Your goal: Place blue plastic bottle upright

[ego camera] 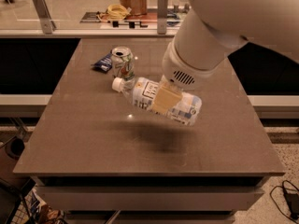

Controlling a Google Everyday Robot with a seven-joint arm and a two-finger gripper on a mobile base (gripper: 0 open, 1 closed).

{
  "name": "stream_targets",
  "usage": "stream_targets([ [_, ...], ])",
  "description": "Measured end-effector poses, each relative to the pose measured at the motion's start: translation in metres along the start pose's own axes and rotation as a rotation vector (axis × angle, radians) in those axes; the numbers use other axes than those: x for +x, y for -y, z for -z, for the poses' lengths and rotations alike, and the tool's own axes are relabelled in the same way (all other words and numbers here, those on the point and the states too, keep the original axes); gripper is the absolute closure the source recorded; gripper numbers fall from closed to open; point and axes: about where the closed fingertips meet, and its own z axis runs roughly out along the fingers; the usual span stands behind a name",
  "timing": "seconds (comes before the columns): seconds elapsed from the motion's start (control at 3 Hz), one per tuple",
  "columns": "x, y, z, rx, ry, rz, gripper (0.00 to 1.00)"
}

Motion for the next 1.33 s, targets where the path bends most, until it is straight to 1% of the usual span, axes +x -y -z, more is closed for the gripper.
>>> stream_targets([
  [0.33,0.004,0.019,0.017,0.028,0.136,0.021,1.0],
  [0.67,0.012,0.031,0.025,0.048,0.274,0.02,1.0],
  [1.0,0.015,0.034,0.033,0.043,0.411,0.034,1.0],
  [1.33,0.013,0.035,0.039,0.039,0.51,0.073,1.0],
])
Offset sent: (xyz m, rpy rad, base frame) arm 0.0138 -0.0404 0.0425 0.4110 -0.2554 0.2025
